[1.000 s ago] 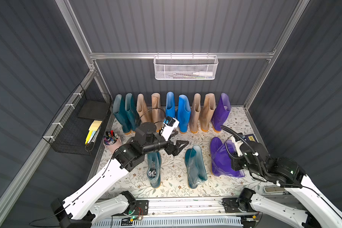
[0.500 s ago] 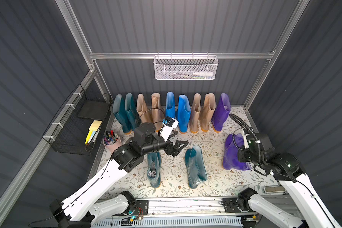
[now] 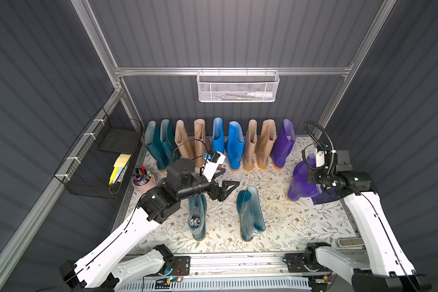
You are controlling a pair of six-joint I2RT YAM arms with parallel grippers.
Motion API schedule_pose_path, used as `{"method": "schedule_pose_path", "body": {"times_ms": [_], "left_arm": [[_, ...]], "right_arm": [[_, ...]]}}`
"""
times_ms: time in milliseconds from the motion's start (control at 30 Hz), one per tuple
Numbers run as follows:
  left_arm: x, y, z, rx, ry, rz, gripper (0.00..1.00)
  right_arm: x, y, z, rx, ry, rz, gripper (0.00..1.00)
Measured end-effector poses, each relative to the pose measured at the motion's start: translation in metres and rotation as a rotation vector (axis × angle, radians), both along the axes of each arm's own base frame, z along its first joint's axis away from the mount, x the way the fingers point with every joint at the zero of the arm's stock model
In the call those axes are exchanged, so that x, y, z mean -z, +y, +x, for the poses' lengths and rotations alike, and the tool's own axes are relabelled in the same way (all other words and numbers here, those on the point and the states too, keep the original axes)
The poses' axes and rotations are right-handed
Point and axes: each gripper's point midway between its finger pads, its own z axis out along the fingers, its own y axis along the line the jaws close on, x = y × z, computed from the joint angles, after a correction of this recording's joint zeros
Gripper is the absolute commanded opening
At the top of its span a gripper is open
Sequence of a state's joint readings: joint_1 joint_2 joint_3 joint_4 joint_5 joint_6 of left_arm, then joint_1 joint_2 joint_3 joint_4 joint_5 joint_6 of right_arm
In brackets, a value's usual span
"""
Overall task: Match and arrange rain boots in pairs
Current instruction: Pair a pair of rain boots at the corner of the board.
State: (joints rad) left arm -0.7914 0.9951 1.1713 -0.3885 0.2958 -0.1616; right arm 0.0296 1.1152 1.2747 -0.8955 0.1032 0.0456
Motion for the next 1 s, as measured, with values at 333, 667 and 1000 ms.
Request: {"method": "schedule_pose_path", "body": {"times_ms": [333,667,1000], "left_arm": [[-0.009,0.011,-0.009,-0.013,-0.012,-0.017,0.87],[-0.004,0.016,-0.009,-0.028,0.004,0.0,0.87],[-0.001,0.014,-0.008,-0.029,0.012,0.009,0.87]], "right_arm": [[0.008,-0.01,0.072,-0.051,-0.021,-0.069,0.0],[0.016,-0.016,0.114,-0.097,-0.048,-0.166,0.0],[0.012,-0.022,0.143,-0.105,-0.11,-0.226,0.01]]}}
